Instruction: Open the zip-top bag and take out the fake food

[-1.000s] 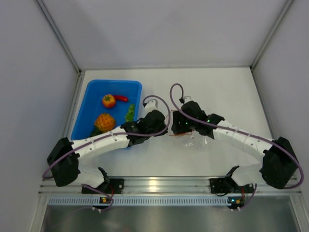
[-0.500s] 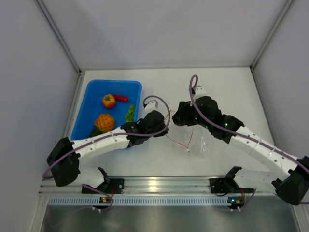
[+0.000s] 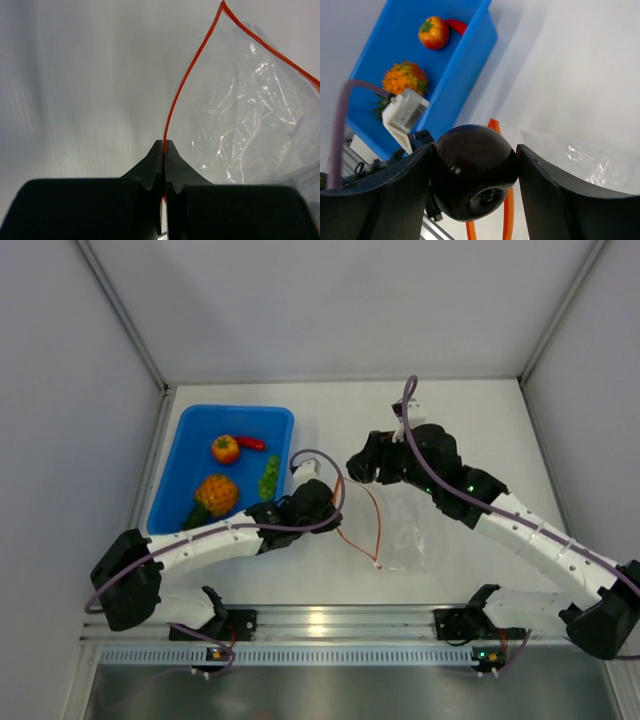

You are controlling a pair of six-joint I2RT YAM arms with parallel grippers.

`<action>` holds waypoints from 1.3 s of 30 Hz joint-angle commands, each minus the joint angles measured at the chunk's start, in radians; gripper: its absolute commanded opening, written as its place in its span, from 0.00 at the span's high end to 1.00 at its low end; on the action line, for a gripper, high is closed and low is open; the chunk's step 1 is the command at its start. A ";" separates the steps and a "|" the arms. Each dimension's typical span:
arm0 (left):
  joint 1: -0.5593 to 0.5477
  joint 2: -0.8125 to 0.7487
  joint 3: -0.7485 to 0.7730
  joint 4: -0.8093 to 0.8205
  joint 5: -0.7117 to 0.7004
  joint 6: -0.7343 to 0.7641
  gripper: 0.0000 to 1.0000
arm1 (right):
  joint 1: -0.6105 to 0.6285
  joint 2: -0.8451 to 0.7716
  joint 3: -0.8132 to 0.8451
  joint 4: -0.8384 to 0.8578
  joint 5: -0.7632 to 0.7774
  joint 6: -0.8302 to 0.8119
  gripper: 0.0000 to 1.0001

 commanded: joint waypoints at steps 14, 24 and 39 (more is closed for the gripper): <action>0.001 -0.212 -0.194 0.084 -0.062 -0.084 1.00 | 0.001 0.590 0.602 0.115 -0.282 -0.172 0.57; 0.001 -0.315 -0.264 0.079 -0.093 -0.079 1.00 | 0.065 0.965 0.972 0.077 -0.348 -0.238 0.55; 0.001 -0.360 -0.283 0.069 -0.091 -0.039 1.00 | 0.096 1.016 1.044 0.086 -0.301 -0.274 0.01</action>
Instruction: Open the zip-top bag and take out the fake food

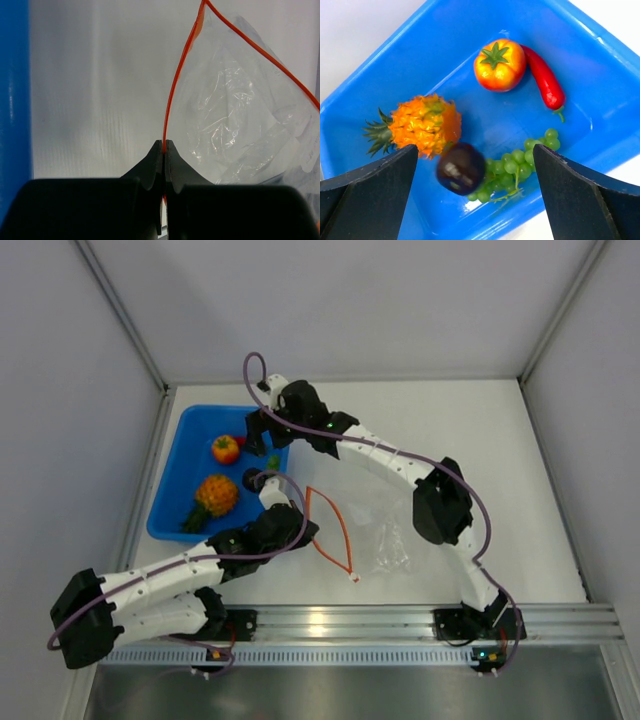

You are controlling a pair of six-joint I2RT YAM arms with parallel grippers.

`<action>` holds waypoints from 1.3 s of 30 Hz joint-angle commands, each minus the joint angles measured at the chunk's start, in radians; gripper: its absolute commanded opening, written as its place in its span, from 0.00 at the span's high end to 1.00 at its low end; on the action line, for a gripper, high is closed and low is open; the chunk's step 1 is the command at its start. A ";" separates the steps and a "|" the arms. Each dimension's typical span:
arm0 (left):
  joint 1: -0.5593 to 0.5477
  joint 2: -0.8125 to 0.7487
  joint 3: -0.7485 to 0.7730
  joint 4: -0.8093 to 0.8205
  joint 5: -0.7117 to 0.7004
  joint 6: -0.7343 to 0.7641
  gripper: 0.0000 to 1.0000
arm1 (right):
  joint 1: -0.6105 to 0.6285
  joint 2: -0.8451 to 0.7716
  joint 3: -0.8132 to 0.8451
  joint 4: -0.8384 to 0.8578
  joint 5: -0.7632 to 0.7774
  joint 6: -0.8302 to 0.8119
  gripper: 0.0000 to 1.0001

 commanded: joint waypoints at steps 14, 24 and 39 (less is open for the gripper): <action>0.005 0.066 0.112 0.039 -0.024 0.072 1.00 | -0.130 -0.539 -0.236 -0.082 0.276 -0.019 0.01; 0.057 0.324 0.306 0.223 0.083 0.128 1.00 | -0.264 -1.027 -0.649 -0.251 0.429 -0.014 0.01; 0.226 0.910 0.763 0.464 0.479 0.209 0.81 | -0.330 -1.461 -0.816 -0.476 0.712 -0.036 0.01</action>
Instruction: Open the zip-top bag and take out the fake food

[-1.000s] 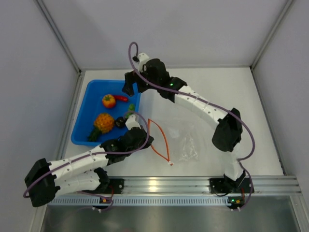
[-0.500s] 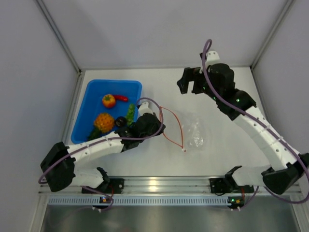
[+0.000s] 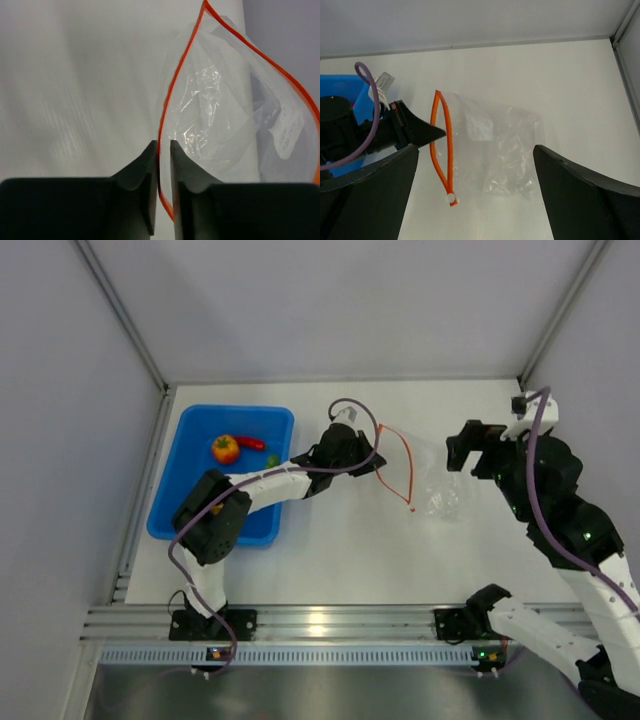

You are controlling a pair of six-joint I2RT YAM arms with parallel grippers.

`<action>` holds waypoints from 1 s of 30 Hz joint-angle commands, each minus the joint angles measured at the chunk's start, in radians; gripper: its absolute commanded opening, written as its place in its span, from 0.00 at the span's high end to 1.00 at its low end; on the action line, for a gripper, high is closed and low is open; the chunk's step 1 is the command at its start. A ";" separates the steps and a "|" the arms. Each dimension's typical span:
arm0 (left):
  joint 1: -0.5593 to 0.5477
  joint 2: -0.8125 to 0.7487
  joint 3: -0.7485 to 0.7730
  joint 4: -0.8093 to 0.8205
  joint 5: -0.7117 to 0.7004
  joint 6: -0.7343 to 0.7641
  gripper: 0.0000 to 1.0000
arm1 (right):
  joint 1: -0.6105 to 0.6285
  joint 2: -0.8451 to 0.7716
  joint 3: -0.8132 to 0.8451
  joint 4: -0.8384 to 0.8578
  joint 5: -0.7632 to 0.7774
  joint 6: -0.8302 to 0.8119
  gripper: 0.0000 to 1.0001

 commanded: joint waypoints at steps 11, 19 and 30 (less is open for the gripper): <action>0.082 -0.032 0.222 -0.275 -0.127 0.228 0.02 | -0.012 -0.137 -0.155 -0.001 0.006 0.001 0.01; 0.062 -0.274 0.217 -0.500 -0.411 0.331 0.02 | -0.014 -0.163 -0.265 0.090 0.113 -0.017 0.01; 0.065 -0.748 -0.032 -0.647 -0.621 0.544 0.02 | -0.014 -0.244 -0.331 0.046 0.147 -0.010 0.00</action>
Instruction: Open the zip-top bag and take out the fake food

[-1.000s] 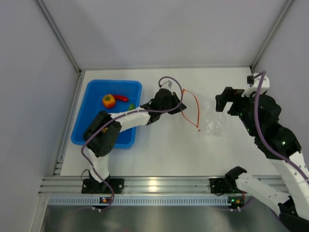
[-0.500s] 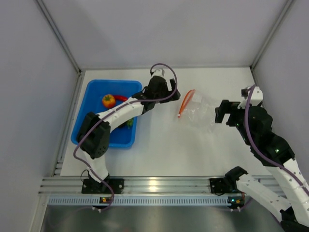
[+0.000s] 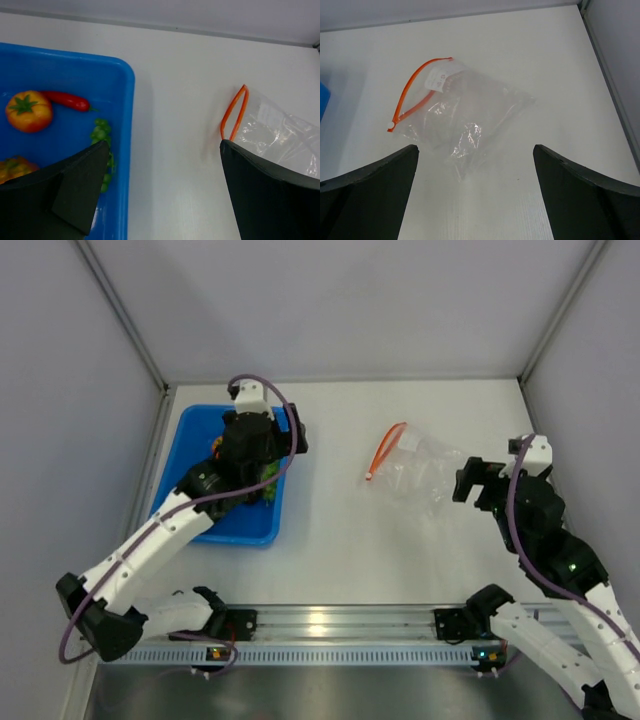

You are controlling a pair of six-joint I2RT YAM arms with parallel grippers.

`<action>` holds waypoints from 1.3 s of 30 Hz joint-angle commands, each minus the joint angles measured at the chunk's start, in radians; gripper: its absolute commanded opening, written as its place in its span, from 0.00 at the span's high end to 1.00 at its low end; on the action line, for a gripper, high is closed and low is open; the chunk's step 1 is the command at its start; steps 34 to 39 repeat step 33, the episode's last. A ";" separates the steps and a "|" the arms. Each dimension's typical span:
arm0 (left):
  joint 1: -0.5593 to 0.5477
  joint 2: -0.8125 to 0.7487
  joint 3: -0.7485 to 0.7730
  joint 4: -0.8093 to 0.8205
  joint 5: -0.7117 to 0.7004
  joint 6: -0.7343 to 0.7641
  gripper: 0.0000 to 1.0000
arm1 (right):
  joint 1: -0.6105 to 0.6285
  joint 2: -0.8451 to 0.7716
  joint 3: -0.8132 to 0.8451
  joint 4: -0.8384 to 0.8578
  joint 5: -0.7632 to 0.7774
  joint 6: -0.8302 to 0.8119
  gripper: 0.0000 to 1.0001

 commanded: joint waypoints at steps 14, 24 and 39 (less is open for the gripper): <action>0.005 -0.546 -0.187 -0.368 -0.308 0.154 0.02 | -0.013 -0.116 -0.039 -0.082 0.046 -0.036 0.01; 0.144 -0.632 -0.252 -0.307 -0.183 0.165 0.02 | -0.011 -0.152 -0.045 -0.076 0.058 -0.037 0.01; 0.172 -0.626 -0.264 -0.307 -0.193 0.171 0.02 | -0.013 -0.118 -0.039 -0.076 0.051 -0.036 0.00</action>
